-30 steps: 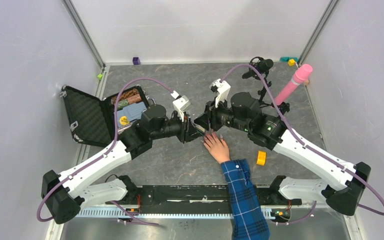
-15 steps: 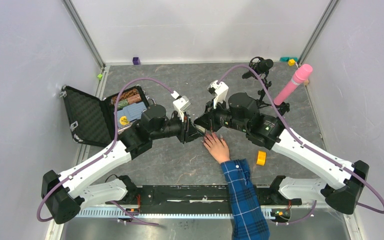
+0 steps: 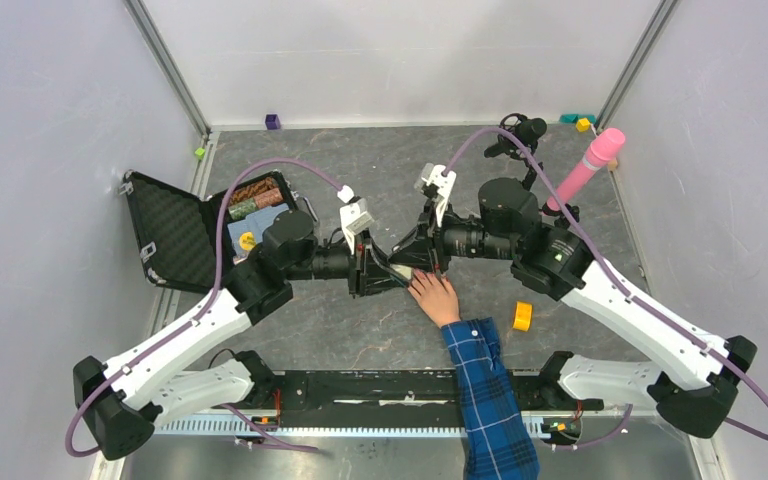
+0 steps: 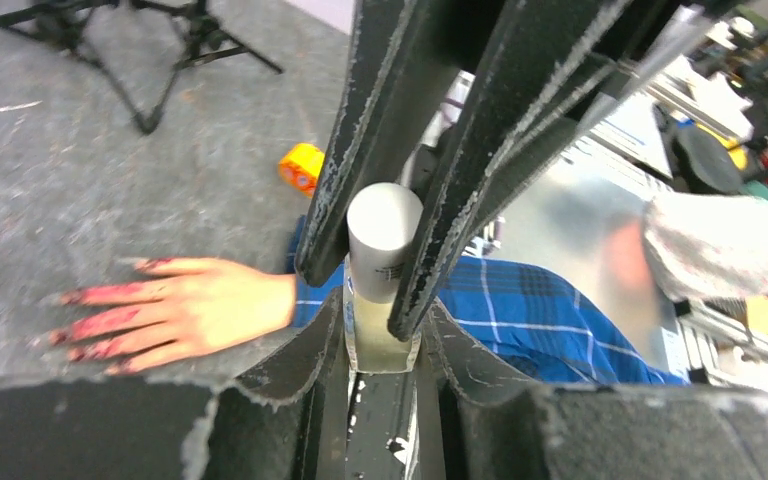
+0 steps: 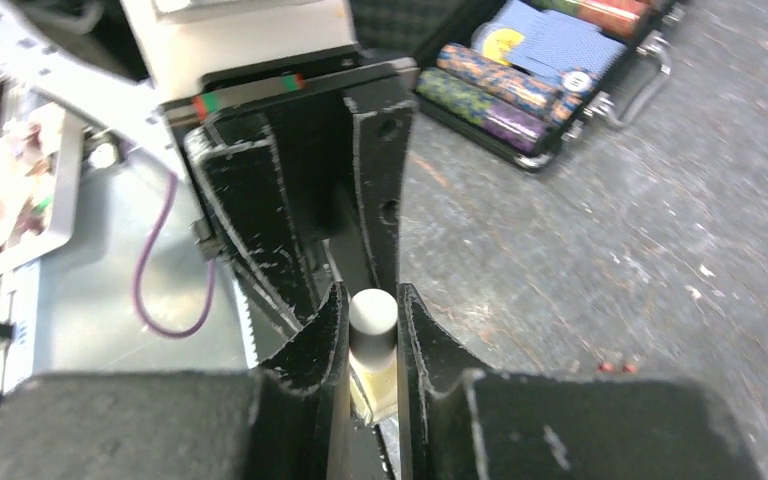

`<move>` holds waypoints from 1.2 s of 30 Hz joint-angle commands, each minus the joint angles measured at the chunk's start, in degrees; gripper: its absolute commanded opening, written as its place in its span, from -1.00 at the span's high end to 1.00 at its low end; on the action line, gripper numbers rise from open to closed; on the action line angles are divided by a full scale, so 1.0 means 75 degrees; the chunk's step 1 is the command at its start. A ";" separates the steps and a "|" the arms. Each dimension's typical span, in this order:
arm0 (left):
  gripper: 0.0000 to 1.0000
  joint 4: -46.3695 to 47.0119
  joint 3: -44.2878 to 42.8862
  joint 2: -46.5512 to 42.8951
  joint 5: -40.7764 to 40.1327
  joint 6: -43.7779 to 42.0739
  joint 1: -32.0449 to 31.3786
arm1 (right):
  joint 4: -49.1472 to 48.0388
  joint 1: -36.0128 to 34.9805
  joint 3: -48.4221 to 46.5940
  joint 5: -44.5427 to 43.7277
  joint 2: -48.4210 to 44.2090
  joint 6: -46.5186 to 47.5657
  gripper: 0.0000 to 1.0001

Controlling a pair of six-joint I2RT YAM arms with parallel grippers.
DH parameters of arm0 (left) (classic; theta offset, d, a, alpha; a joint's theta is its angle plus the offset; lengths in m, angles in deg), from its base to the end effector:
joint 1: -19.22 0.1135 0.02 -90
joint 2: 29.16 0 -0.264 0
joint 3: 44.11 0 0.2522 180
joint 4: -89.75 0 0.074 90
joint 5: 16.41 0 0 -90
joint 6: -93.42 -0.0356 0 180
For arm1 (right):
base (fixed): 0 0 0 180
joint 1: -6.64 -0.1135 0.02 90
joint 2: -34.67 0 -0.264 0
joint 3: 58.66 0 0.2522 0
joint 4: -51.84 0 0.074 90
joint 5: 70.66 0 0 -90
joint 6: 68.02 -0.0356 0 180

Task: Paint the nails
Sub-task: Unscrew the nail polish bottle.

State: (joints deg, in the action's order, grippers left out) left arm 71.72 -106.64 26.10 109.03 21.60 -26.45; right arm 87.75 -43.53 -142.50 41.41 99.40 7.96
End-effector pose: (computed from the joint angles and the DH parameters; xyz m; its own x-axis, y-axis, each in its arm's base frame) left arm 0.1396 -0.1725 0.3431 -0.4300 0.0764 -0.8996 0.8912 0.1954 -0.4094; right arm 0.1486 0.1990 0.4039 -0.4078 -0.1385 -0.9025 -0.8692 0.3617 0.3373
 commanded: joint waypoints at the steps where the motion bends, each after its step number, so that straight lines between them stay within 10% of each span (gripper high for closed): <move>1: 0.96 0.0400 -0.0257 -0.0128 0.2125 -0.0349 -0.0094 | -0.0442 0.0051 -0.0458 0.1857 -0.0178 0.0626 1.00; 18: 0.96 0.0300 -0.0529 -0.0009 0.2861 -0.0349 -0.0098 | -0.1641 0.0049 -0.0039 0.3805 -0.0450 0.0207 1.00; 26: 0.96 0.0216 -0.0380 -0.0008 0.2156 -0.0510 -0.0098 | -0.1340 0.0159 -0.0389 0.2368 -0.0426 0.0124 -0.51; 36: 0.96 0.0061 -0.0117 -0.0513 -0.1231 -0.0624 -0.0092 | -0.0705 0.0559 -0.0531 -0.0532 -0.0893 -0.0325 -0.82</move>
State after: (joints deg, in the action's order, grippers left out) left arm 71.72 -108.37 25.07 114.95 19.28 -27.04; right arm 81.06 -40.62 -143.68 50.15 95.53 7.83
